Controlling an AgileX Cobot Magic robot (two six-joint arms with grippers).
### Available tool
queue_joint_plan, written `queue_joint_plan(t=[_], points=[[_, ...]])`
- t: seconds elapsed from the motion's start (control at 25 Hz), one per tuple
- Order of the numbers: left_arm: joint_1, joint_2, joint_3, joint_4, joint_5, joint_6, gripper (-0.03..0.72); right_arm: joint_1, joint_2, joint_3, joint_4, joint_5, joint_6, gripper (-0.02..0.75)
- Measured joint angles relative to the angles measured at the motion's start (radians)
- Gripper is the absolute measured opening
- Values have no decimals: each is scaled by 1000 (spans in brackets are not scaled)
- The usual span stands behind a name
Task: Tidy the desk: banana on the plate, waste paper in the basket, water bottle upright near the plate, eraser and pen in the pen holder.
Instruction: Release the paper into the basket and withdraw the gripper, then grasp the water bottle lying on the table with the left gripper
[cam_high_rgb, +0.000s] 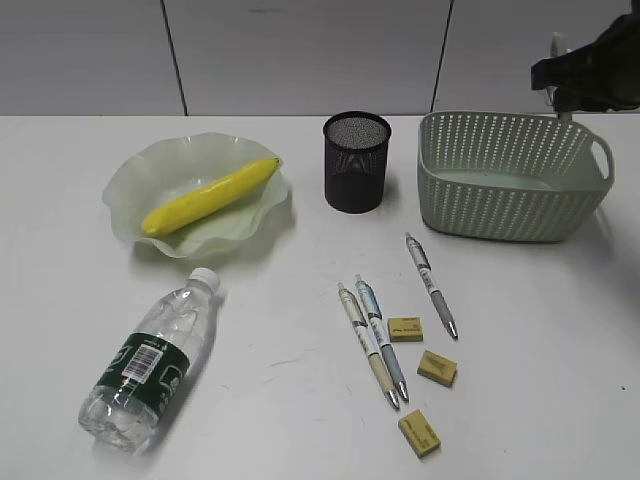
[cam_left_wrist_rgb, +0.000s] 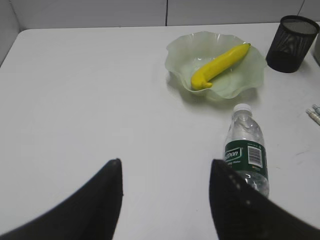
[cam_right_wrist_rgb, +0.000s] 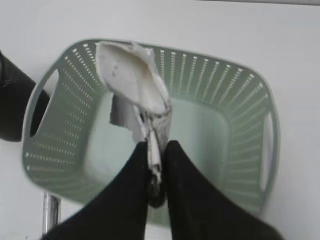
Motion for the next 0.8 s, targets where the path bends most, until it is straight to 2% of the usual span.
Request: queue_joint_plan(t=[0.04,0.2,0.24,0.28,0.4,0.52,0.8], points=[[0,0,0,0,0,0,417,0,37,-39,0,13,0,148],[0,0,0,0,0,0,417,0,119,-110,9,109,0,509],[0,0,0,0,0,0,417,0,114,-110,9,128,0,565],[0,0,0,0,0,0,417,0,98,-107,9,141,0,588],[0,0,0,0,0,0,417,0,-25,-38,8,154,-16,568],[0,0,0,0,0,0,417,0,-246,102,8,202,-42,533],[0,0,0,0,0,0,416,0,-882,430,41,505,-58,522]])
